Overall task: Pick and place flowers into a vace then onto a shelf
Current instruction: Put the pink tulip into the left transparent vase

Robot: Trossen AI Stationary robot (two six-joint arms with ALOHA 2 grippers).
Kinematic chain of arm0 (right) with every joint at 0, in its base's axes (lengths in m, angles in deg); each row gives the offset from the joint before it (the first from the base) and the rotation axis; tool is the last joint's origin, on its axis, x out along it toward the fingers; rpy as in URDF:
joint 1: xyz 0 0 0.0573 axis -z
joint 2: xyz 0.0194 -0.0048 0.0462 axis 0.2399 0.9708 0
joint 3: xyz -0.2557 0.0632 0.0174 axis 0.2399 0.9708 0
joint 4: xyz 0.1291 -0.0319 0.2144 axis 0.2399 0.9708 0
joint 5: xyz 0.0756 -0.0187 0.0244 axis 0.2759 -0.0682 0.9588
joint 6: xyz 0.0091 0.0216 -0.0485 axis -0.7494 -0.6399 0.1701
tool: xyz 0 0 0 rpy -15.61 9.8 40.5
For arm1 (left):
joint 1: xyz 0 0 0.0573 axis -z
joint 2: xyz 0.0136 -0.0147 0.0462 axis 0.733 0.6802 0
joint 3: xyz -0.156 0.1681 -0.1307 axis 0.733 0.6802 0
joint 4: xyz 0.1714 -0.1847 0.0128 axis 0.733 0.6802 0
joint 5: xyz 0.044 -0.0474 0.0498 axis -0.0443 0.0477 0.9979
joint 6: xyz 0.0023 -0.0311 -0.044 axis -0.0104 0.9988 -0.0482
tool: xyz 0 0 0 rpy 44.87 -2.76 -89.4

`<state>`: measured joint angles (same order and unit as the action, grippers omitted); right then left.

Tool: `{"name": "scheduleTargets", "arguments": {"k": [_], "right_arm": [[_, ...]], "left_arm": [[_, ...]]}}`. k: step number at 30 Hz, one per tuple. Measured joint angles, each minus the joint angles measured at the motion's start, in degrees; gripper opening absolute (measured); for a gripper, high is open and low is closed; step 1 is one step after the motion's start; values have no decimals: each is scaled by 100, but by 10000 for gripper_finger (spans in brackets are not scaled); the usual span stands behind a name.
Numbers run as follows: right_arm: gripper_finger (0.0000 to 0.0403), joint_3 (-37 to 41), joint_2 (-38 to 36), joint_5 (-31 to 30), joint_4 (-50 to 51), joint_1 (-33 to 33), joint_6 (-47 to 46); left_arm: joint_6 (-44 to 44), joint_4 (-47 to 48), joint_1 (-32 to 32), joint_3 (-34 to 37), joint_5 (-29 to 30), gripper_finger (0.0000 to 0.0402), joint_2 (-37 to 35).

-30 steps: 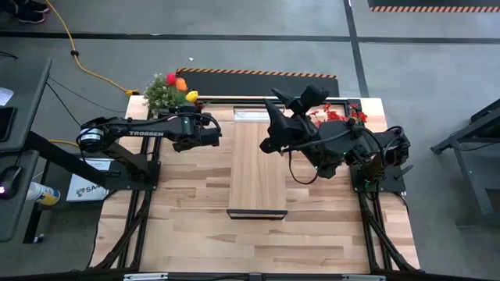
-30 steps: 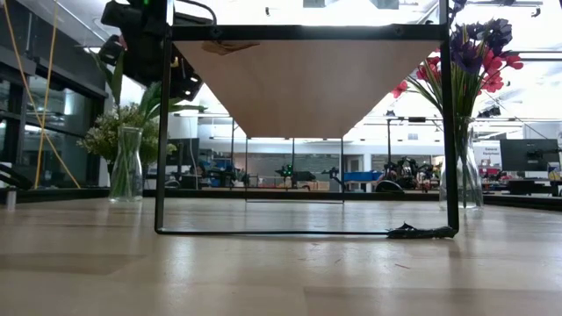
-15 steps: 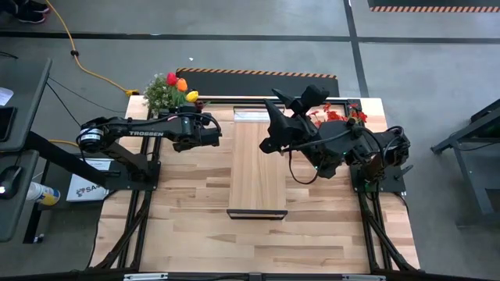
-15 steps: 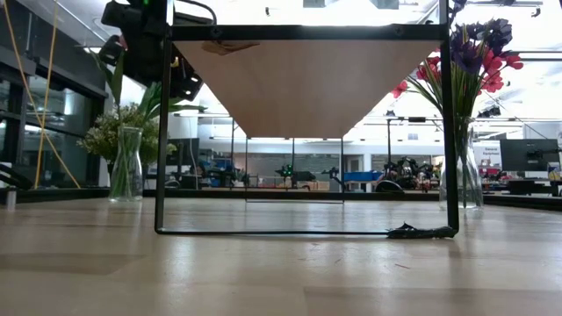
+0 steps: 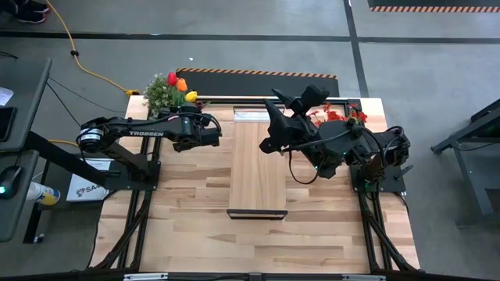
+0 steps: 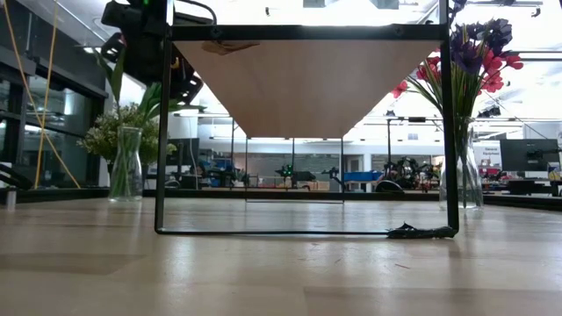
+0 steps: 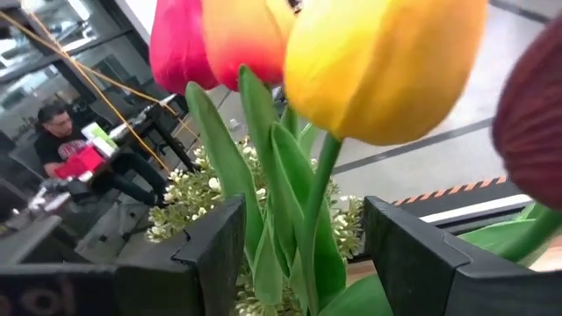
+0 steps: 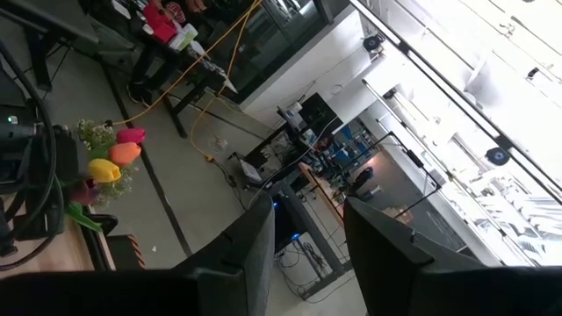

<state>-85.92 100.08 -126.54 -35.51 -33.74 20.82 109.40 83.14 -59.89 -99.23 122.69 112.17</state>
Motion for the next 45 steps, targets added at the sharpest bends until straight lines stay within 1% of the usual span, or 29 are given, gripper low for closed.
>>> {"name": "scheduleTargets", "arguments": {"k": [5,10,12,18,27,32,38,45], "right_arm": [[129,0,0,-1,0,-2,-128],[129,0,0,1,2,-17,-93],[129,0,0,1,2,-17,-89],[129,0,0,1,2,-17,-85],[129,0,0,1,4,-17,-89],[129,0,0,-1,4,-17,-85],[129,0,0,-1,4,-17,-74],[129,0,0,-9,7,-17,-55]], "left_arm": [[-561,0,-1,0,-20,262,-2],[-872,2,-2,0,-58,262,0],[-972,0,0,0,-172,262,0],[-976,-100,-2,0,-671,262,0],[-974,-330,0,0,-760,262,0],[-974,-399,0,-2,-917,262,-2],[-924,-396,0,-4,-913,262,-4],[-782,-363,-4,-60,-862,262,-256]]}}
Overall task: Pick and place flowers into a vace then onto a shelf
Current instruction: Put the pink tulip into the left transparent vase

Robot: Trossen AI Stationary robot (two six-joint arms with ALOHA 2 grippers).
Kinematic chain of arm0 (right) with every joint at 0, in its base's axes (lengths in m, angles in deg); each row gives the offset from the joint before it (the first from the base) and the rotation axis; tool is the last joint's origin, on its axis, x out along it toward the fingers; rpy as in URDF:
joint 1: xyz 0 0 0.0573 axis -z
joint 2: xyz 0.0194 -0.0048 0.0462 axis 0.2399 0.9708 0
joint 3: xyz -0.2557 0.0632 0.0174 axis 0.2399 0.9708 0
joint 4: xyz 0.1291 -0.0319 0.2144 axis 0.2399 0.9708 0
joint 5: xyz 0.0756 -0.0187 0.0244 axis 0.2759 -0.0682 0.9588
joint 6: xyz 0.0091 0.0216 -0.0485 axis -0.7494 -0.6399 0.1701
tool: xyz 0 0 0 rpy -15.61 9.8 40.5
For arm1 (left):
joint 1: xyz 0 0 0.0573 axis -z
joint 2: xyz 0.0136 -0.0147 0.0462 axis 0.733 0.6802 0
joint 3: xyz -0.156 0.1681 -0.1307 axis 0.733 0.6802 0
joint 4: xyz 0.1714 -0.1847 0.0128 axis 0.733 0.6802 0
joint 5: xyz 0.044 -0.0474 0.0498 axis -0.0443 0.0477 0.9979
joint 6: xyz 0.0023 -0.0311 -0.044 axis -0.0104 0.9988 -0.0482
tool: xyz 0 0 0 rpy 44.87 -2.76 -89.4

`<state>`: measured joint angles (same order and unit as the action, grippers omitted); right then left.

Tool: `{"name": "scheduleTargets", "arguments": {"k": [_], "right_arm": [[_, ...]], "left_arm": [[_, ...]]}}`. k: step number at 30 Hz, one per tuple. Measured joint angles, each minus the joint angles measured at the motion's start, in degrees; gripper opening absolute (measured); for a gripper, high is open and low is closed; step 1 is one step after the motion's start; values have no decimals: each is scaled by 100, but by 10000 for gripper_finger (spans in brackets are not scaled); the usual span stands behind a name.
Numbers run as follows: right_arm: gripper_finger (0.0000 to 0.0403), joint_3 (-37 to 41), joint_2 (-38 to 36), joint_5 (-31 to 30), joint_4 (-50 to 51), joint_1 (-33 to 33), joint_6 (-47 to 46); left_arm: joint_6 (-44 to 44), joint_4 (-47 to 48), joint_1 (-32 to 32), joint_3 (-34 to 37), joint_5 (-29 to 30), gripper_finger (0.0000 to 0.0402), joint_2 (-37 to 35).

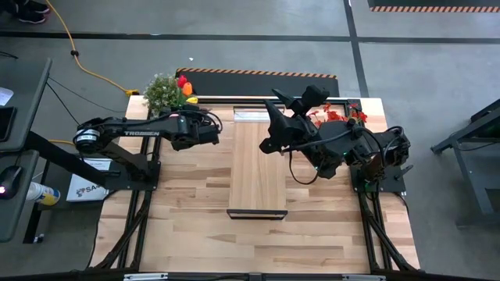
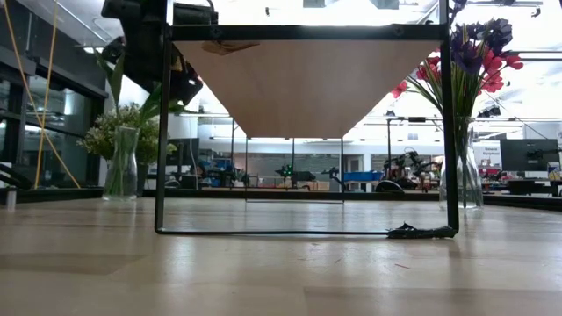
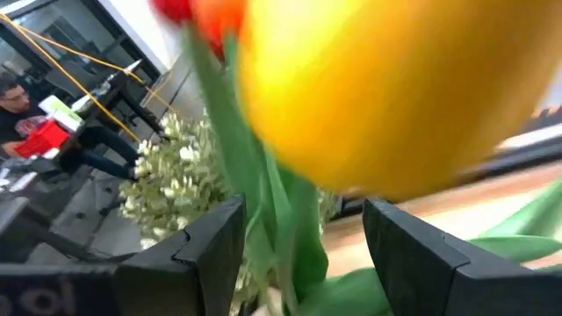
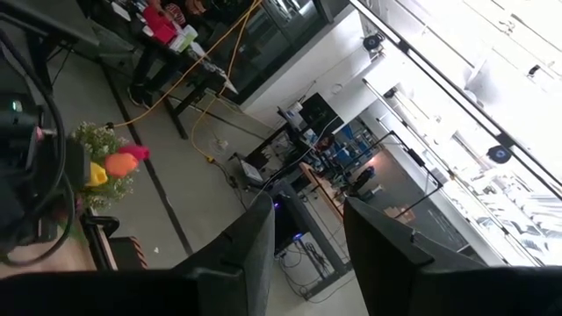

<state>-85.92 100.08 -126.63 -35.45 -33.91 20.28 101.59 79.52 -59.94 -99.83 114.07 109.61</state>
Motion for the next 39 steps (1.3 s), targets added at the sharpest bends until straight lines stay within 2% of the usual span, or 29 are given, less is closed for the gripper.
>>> {"name": "scheduleTargets", "arguments": {"k": [12,39], "right_arm": [[129,0,0,-38,16,0,69],[129,0,0,-36,20,0,68]], "left_arm": [[-11,-33,0,-43,-54,262,-596],[201,179,0,-43,-72,262,-649]]}}
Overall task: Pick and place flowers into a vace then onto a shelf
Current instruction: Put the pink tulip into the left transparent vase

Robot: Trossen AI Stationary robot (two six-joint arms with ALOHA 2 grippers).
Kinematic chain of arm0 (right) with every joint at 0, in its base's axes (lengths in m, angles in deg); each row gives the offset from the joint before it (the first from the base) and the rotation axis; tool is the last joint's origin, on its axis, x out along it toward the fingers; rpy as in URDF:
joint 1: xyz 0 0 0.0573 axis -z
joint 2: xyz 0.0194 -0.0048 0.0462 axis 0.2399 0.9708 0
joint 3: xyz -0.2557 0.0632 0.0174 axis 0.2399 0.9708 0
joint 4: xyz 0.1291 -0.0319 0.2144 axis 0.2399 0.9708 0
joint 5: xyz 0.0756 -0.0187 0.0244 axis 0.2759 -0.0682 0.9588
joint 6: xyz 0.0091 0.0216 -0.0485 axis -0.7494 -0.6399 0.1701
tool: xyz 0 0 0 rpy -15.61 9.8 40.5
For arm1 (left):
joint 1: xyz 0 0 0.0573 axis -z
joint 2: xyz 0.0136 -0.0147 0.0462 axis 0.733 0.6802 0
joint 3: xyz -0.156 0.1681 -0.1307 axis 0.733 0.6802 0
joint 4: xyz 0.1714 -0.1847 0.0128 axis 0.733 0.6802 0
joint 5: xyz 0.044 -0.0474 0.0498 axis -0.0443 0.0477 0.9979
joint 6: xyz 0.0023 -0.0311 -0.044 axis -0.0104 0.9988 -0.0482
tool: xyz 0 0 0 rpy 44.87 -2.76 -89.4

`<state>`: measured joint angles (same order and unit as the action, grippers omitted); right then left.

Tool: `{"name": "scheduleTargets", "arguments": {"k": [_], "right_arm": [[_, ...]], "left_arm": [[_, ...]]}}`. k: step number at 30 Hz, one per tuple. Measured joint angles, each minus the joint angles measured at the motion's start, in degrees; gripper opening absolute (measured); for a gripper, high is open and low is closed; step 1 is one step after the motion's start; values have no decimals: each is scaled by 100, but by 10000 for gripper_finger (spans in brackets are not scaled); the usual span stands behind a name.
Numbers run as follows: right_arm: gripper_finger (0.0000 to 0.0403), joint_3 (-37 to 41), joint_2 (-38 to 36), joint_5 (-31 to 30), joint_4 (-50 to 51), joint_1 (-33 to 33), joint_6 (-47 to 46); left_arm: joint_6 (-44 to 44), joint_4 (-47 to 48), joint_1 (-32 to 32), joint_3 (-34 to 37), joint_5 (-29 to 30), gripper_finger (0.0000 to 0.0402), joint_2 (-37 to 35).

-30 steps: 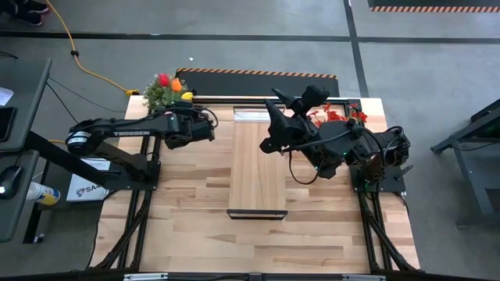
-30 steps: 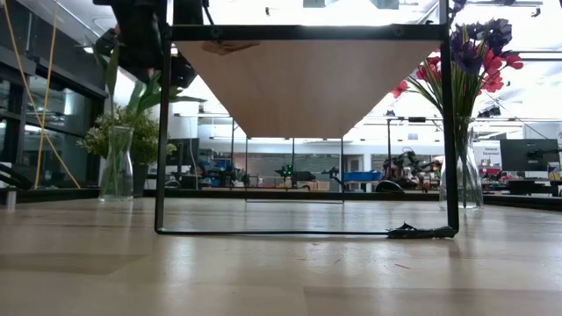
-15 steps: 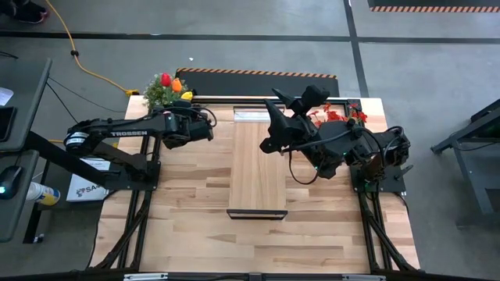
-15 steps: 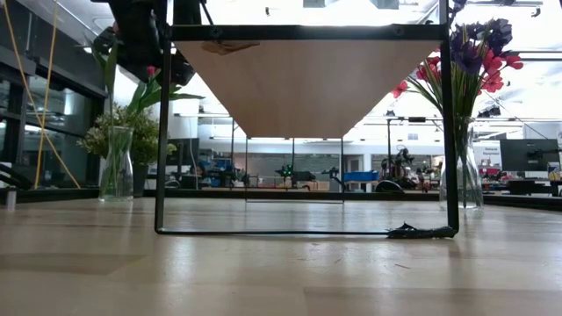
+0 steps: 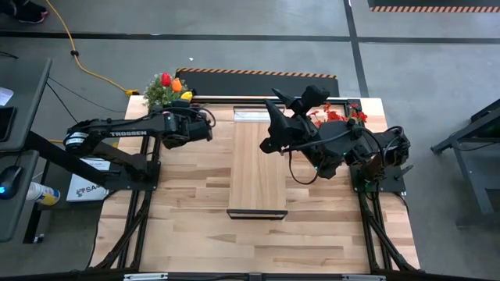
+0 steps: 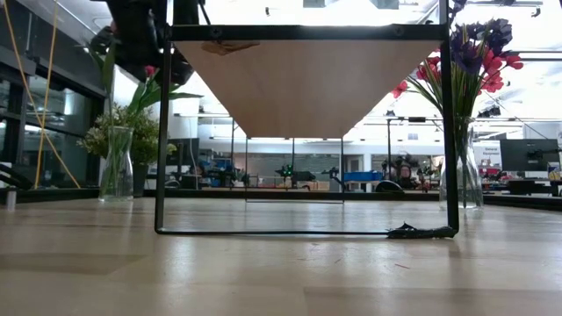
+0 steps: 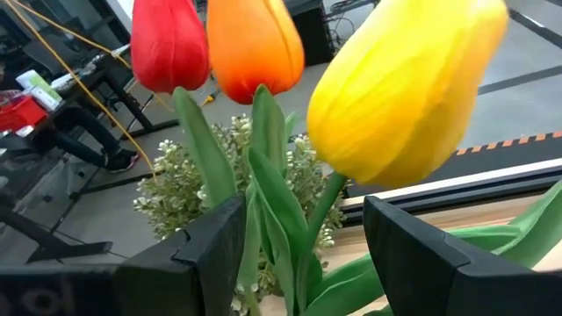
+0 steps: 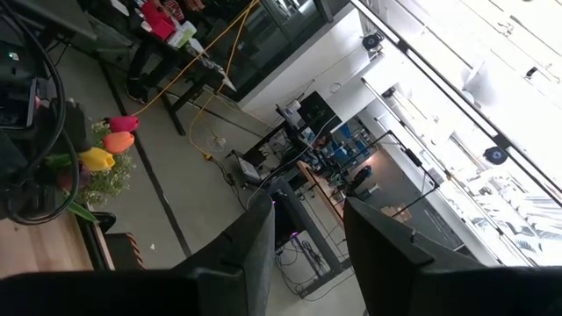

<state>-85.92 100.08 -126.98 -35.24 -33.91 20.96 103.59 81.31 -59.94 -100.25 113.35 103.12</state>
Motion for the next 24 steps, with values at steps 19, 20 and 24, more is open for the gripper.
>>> {"name": "scheduleTargets", "arguments": {"k": [19,20,24], "right_arm": [[129,0,0,8,22,0,-48],[129,0,0,16,25,0,-81],[129,0,0,85,85,0,-138]], "left_arm": [[786,141,0,0,-305,262,0],[835,149,0,0,-326,262,0],[1140,302,0,0,-422,262,0]]}}
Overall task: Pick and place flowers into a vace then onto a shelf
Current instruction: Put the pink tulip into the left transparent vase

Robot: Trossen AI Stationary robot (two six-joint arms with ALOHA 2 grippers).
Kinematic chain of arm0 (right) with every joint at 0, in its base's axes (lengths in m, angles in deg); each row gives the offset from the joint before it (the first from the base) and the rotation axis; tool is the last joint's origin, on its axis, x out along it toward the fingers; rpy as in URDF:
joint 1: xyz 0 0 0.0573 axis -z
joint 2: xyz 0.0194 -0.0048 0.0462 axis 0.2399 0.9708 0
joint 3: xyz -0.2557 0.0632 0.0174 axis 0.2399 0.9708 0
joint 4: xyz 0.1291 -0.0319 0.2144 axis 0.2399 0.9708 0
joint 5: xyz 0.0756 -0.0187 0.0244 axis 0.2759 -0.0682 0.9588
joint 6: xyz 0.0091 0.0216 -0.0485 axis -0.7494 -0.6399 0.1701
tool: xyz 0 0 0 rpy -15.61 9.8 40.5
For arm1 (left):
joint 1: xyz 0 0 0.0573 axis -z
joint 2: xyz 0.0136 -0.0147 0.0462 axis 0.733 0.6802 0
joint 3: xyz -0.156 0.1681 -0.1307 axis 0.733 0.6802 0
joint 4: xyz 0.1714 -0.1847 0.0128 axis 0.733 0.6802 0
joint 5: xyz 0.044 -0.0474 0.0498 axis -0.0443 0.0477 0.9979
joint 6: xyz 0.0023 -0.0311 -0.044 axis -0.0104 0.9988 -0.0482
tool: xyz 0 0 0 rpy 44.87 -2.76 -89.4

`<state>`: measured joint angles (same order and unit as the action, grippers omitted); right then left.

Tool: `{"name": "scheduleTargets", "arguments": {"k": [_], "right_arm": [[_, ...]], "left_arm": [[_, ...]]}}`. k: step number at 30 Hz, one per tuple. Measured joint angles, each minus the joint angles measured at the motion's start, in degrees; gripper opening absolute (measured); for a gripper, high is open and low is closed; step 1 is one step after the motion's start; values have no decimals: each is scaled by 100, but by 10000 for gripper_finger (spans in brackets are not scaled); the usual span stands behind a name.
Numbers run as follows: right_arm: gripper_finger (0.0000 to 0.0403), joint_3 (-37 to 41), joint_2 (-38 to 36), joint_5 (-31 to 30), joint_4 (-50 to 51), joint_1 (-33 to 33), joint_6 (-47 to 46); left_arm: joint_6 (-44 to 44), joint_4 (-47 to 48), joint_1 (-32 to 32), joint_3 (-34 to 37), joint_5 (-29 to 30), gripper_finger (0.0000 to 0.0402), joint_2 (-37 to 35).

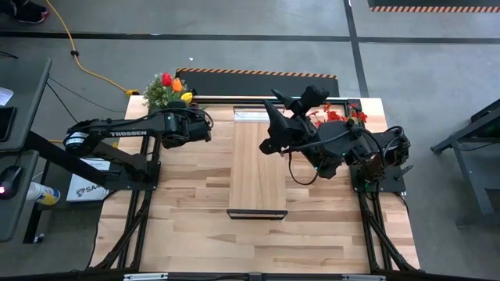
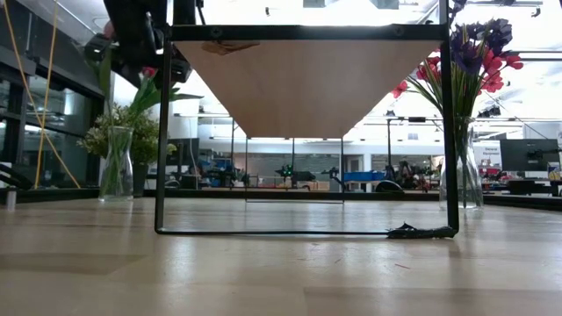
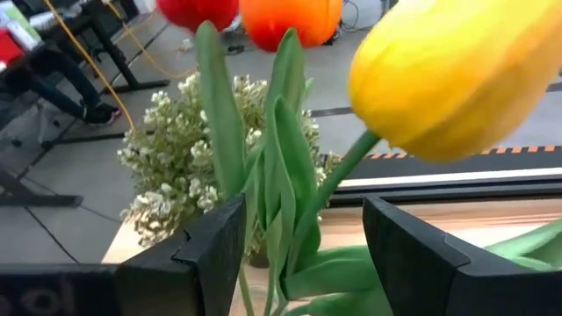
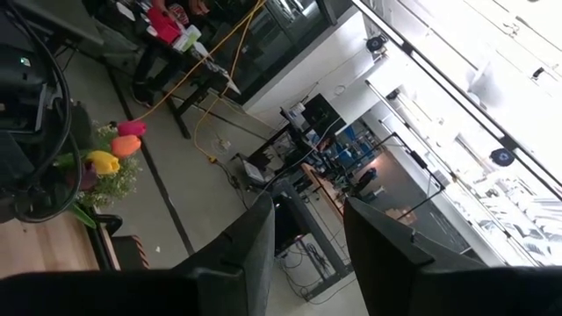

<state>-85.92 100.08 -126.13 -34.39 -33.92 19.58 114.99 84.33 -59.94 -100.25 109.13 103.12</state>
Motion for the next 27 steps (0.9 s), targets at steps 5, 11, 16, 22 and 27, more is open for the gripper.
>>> {"name": "scheduleTargets", "arguments": {"k": [5,11,16,22,27], "right_arm": [[129,0,0,3,63,0,-11],[129,0,0,34,65,0,-11],[129,0,0,44,122,-2,-11],[129,0,0,60,189,-1,-10],[129,0,0,83,192,-2,33]], "left_arm": [[262,127,0,0,-73,262,0],[506,141,0,0,-166,262,0],[754,302,0,0,-177,262,0],[928,415,0,0,-192,262,0],[1031,415,0,0,-196,262,0]]}}
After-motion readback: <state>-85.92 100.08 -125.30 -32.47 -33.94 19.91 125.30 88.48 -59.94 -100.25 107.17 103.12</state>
